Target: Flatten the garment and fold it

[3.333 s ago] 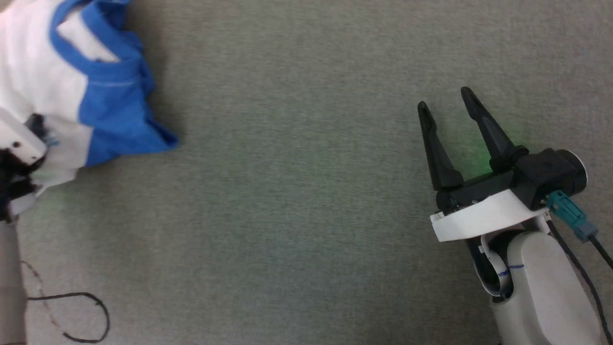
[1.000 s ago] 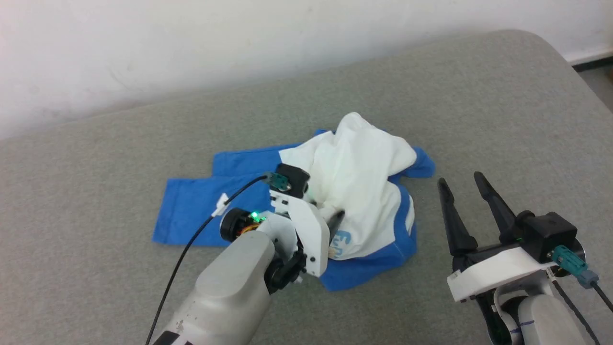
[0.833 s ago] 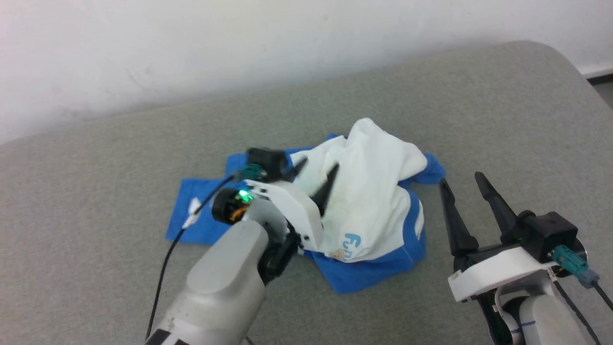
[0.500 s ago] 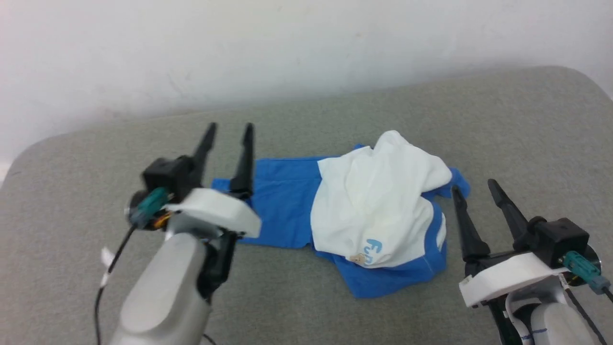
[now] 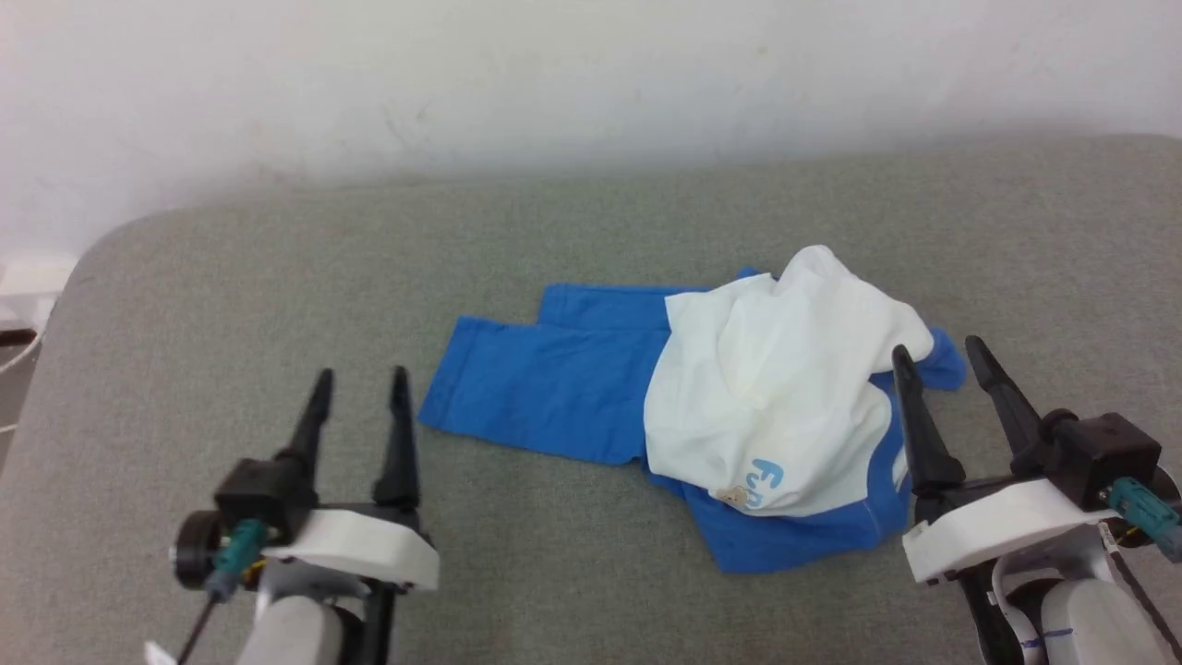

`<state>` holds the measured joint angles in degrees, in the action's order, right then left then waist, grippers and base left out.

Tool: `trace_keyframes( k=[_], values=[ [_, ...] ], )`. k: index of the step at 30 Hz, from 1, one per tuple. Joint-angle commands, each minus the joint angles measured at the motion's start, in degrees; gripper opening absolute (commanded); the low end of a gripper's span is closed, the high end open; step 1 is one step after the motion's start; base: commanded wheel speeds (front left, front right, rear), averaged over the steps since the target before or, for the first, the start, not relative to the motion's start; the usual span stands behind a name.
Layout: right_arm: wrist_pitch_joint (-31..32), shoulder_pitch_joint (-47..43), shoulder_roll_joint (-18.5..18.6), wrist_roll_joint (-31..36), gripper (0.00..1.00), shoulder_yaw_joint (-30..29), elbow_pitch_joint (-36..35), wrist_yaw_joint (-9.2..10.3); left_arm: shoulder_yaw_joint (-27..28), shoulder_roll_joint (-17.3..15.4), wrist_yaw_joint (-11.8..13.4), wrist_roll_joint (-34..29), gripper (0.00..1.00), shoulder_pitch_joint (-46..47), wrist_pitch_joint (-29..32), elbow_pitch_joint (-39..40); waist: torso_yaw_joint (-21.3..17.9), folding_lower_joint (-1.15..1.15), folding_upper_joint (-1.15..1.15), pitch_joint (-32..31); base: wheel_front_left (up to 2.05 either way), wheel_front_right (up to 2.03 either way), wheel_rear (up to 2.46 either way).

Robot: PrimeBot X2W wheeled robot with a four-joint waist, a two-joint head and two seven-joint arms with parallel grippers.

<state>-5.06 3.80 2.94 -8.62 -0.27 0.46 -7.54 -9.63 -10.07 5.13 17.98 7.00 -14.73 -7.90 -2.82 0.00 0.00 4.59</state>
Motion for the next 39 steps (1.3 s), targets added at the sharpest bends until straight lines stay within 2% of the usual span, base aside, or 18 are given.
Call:
trace_keyframes(
  k=[1, 4, 7, 16, 21, 26, 27, 28, 29, 35, 39],
  values=[
    [0.14, 0.40, -0.06, 0.05, 1.00, -0.05, -0.21, 0.05, -0.43, 0.44, -0.45, -0.63, 1.00, -0.04, -0.26, -0.34, 0.36, 0.00, 0.00, 0.77, 0.00, 0.00, 0.00],
    [0.14, 0.81, -0.06, 0.01, 1.00, 0.24, -0.11, 0.05, -4.04, 1.35, -2.47, -2.35, 1.00, 1.83, 0.15, -4.14, 0.15, 0.00, 0.00, 1.61, 0.00, 0.00, 0.00],
    [0.03, 1.28, -0.06, -0.19, 1.00, 0.84, 0.15, 0.05, -8.53, 2.21, -4.98, -4.08, 1.00, 5.21, 3.28, -8.89, -0.49, 0.00, 0.00, 2.45, 0.00, 0.00, 0.00],
    [-1.08, 2.51, -0.06, -1.47, 1.00, 2.93, 1.43, 0.05, -18.93, 3.89, -10.22, -7.59, 1.00, 14.57, 20.16, -22.27, -3.71, 0.00, 0.00, 4.70, 0.00, 0.00, 0.00],
    [-1.91, 3.06, -0.06, -2.15, 1.00, 3.67, 2.40, 0.05, -21.06, 3.28, -10.70, -8.78, 1.00, 18.16, 25.54, -25.32, -5.26, 0.00, 0.00, 5.57, 0.00, 0.00, 0.00],
    [-2.70, 3.44, -0.06, -2.57, 1.00, 3.83, 3.14, 0.05, -20.43, 3.52, -8.54, -8.91, 1.00, 19.94, 25.05, -26.40, -6.05, 0.00, 0.00, 6.08, 0.00, 0.00, 0.00],
    [-2.79, 3.48, -0.06, -2.60, 1.00, 3.83, 3.23, 0.05, -20.09, 3.67, -7.87, -8.76, 0.54, 20.12, 24.57, -26.52, -6.09, 0.00, 0.00, 6.13, 0.00, 0.00, 0.00],
    [-2.86, 3.52, -0.06, -2.62, 1.00, 3.83, 3.34, 0.05, -19.50, 3.86, -7.09, -8.39, 0.31, 20.19, 23.81, -26.58, -6.12, 0.00, 0.00, 6.13, 0.00, 0.00, 0.00],
    [-2.91, 3.53, -0.06, -2.64, 1.00, 3.80, 3.46, 0.05, -18.73, 4.03, -6.28, -7.83, 0.00, 20.14, 23.01, -26.62, -6.12, 0.00, 0.00, 6.07, 0.00, 0.00, 0.00],
    [-3.03, 3.20, -0.06, -2.43, 1.00, 3.08, 3.79, 0.05, -11.59, 4.22, -2.25, -2.11, 0.00, 17.31, 15.15, -23.75, -4.90, 0.00, 0.00, 4.89, 0.00, 0.00, 0.00],
    [-2.75, 2.67, -0.06, -2.00, 1.00, 2.59, 3.64, 0.05, -6.14, 2.57, 0.19, 1.67, 0.00, 13.21, 11.58, -19.10, -3.08, 0.00, 0.00, 3.66, 0.00, 0.00, 0.00]
  ],
)
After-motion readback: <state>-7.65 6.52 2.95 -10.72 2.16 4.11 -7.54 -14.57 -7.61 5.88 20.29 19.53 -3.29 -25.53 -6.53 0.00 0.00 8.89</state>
